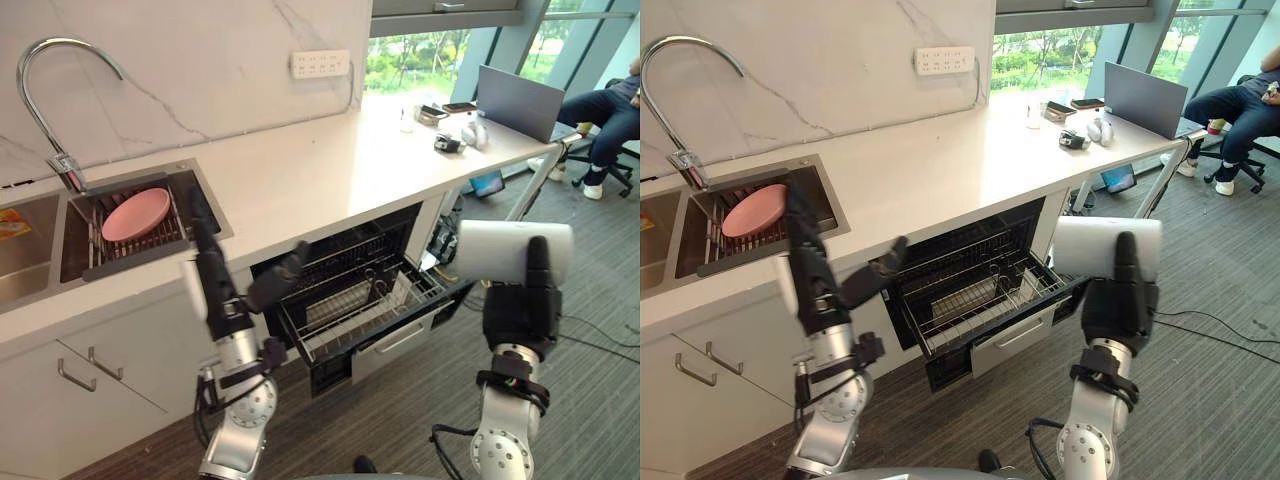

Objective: Walk over to the sink, pick up the cup, carry it to the dishwasher, place the cup inside the dishwasher, then close the dishwasher door

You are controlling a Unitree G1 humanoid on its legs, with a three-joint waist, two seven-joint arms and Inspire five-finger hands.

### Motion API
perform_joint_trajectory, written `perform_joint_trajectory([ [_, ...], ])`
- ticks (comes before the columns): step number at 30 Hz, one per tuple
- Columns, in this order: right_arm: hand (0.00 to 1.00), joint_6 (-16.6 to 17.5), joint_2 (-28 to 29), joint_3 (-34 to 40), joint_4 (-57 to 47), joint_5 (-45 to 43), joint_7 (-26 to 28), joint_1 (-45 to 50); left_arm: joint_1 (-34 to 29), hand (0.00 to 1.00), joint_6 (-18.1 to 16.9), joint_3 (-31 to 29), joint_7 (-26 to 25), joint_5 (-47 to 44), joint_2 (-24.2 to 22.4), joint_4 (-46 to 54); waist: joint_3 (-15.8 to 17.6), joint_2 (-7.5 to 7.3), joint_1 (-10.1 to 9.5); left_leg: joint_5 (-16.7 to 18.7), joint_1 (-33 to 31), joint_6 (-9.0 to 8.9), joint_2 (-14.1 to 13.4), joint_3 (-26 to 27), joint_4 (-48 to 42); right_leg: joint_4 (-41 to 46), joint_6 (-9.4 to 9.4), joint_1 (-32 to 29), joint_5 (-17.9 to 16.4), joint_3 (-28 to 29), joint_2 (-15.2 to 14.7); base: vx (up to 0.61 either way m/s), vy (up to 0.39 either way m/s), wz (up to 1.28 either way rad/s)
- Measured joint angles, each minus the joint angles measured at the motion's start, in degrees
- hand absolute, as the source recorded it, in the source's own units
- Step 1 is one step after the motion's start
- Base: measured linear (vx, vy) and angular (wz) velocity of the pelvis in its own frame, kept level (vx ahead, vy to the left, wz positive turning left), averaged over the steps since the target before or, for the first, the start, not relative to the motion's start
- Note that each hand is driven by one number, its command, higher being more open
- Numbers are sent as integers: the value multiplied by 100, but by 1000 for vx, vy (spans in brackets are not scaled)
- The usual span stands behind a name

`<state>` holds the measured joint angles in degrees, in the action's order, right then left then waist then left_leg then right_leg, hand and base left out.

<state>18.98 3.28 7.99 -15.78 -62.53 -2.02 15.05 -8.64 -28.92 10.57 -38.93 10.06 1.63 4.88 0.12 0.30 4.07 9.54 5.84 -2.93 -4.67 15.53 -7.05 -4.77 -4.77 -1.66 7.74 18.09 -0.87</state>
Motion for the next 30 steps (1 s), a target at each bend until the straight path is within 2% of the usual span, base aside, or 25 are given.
perform_joint_trajectory([
  [10,0,-18,2,-271,-1,-135,6,5,-129,100,4,166,152,-56,-143,8,-1,3,-21,-69,26,-15,-16,-124,46,-7,8,68,2,-200,-4,-14,-27,7],
  [15,0,-32,1,-192,2,16,2,32,-330,100,300,104,379,-612,-199,-43,-2,5,-30,-115,41,-20,-16,-206,67,-7,15,115,6,-277,-12,-17,-28,8],
  [20,0,-287,-38,74,267,1917,-290,89,-667,100,843,-227,164,-1349,-416,-1016,20,-37,-106,-189,49,-43,-15,-428,128,-28,62,209,-30,-515,-35,-29,-30,21],
  [21,0,-322,-43,137,363,2071,-305,83,-685,100,905,-279,106,-1373,-419,-1180,26,-47,-139,-201,34,-50,-16,-463,147,-28,67,213,-35,-554,-37,-37,-41,32],
  [24,0,-513,-78,411,1022,2635,-403,-7,-875,100,1031,-809,20,-1570,-448,-1650,101,-166,-247,-301,-7,-82,-24,-703,209,-29,111,251,-66,-796,-45,-14,-44,41],
  [26,0,-736,-251,645,1768,2730,-477,-240,-1026,100,1081,-1487,113,-1570,-400,-1716,228,-365,-495,-365,-173,-122,-64,-964,171,-8,129,258,-57,-1057,-55,2,-50,60],
  [30,0,-804,-417,594,2457,2796,-651,-833,-1039,100,1123,-1779,466,-1558,51,-1895,425,-661,-704,-375,-592,-168,-103,-1307,-41,-5,156,133,-53,-1380,-37,-51,-39,45],
])
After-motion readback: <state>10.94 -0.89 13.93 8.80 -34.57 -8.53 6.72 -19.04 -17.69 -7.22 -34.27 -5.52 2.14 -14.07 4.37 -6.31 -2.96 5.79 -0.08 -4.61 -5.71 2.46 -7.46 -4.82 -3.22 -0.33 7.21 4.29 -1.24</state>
